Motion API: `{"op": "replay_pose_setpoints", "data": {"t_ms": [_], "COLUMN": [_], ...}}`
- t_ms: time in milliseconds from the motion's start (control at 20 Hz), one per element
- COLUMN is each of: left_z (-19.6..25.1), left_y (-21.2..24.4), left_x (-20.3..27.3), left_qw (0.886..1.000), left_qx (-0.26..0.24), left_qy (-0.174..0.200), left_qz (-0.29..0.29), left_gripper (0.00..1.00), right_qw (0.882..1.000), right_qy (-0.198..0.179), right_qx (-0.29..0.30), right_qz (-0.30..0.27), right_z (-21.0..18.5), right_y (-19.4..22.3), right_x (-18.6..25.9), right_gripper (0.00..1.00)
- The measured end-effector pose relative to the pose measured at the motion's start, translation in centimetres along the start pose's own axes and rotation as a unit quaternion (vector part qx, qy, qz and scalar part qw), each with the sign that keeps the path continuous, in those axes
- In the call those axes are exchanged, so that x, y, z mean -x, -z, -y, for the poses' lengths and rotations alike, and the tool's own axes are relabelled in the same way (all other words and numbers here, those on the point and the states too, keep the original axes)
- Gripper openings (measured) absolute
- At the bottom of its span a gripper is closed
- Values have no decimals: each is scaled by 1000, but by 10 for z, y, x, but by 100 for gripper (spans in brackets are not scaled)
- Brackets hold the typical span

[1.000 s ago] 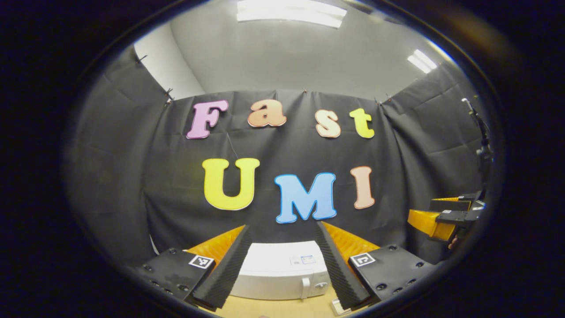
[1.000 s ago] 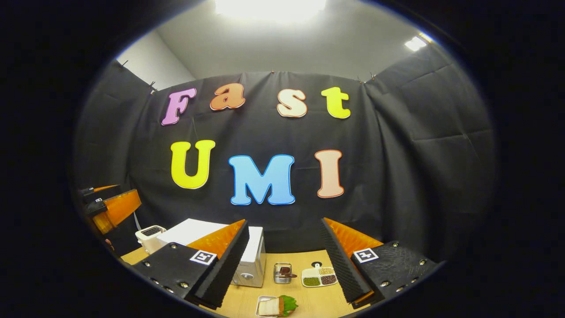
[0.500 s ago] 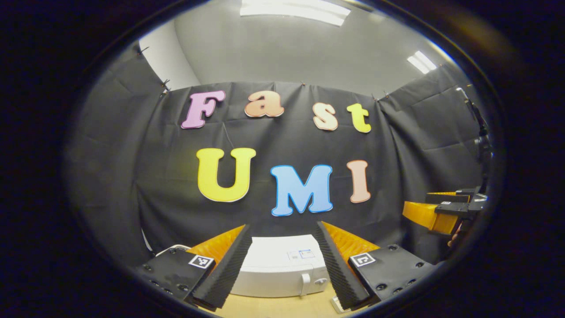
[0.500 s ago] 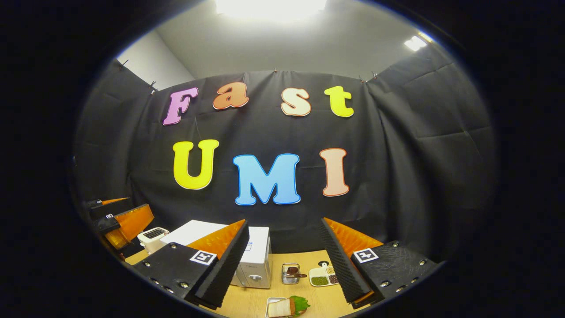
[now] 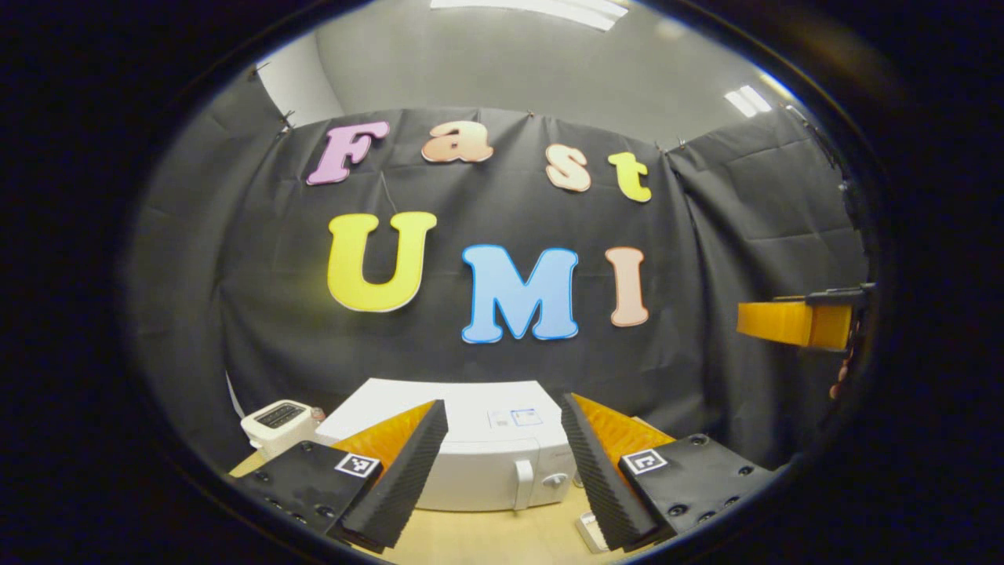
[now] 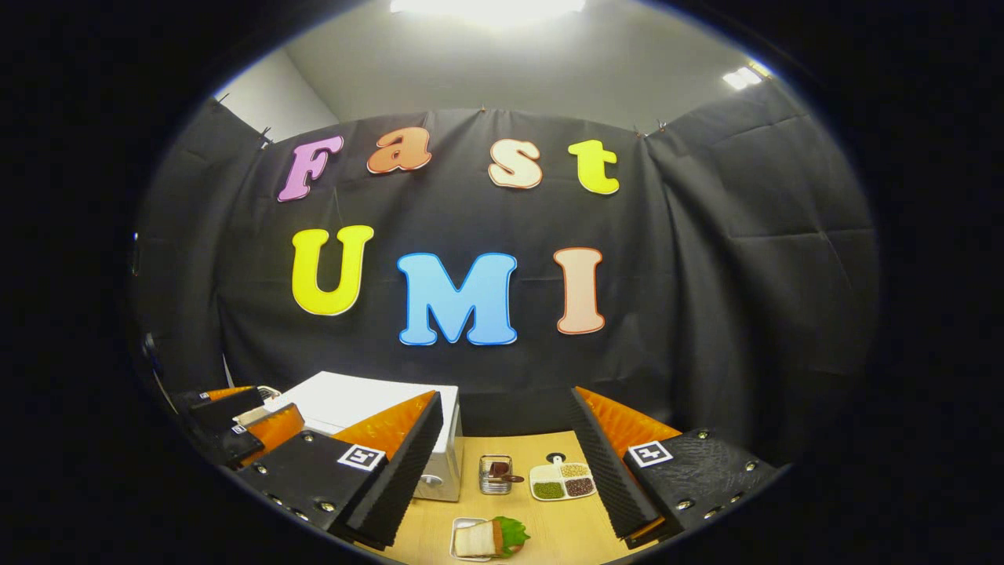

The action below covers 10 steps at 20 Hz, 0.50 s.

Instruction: Open the microwave oven with the left hand, put the food in, and close the microwave oven.

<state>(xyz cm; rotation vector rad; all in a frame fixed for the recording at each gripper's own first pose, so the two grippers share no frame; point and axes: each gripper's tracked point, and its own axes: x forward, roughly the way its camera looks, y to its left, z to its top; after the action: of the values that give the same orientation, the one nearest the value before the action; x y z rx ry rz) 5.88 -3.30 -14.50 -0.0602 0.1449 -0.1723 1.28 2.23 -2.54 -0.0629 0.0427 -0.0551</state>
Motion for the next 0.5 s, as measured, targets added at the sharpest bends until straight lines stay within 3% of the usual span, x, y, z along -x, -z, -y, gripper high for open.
{"op": "replay_pose_setpoints", "data": {"t_ms": [500], "left_z": [31], "left_y": [150], "left_x": [-64], "left_qw": [993], "left_qx": [-20], "left_qy": [11], "left_qz": [-118], "left_gripper": [95], "right_qw": [999], "right_qy": [17], "right_qx": [23], "right_qz": [-33], "right_z": [43], "right_y": [26], "right_x": [-5], "right_gripper": [97]}}
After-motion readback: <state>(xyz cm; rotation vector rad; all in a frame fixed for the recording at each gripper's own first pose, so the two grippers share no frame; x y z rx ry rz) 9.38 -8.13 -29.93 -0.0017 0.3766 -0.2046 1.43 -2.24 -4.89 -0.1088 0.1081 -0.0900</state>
